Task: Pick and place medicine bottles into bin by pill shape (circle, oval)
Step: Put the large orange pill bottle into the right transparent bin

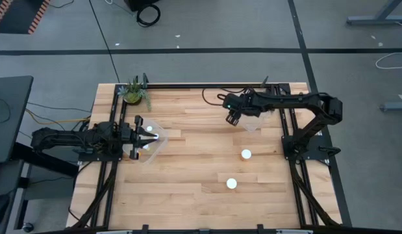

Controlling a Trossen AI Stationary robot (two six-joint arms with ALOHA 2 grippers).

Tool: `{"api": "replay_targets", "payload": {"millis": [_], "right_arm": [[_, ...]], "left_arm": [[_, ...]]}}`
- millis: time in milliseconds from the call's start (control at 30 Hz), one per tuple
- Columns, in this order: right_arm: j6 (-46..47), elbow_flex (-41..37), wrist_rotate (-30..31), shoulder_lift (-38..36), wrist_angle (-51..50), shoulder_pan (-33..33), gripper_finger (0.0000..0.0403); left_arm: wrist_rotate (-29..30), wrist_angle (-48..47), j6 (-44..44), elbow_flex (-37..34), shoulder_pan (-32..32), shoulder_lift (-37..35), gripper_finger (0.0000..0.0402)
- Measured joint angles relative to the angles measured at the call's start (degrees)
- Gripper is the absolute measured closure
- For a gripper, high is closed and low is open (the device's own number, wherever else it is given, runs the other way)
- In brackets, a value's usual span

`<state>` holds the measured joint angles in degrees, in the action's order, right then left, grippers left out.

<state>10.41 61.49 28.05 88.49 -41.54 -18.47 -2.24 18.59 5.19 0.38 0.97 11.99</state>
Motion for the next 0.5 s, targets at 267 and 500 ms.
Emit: {"api": "replay_targets", "payload": {"millis": [267, 500], "right_arm": [[2.78, 0.00, -4.51, 0.00, 1.48, -3.38, 0.0182], [7.31, -0.85, -6.24, 0.00, 1.95, -4.42, 0.0182]], "left_arm": [[0.00, 0.00, -0.02, 0.00, 0.00, 0.00, 0.0324], [0.00, 0.00, -0.02, 0.00, -0.02, 0.00, 0.0328]]}}
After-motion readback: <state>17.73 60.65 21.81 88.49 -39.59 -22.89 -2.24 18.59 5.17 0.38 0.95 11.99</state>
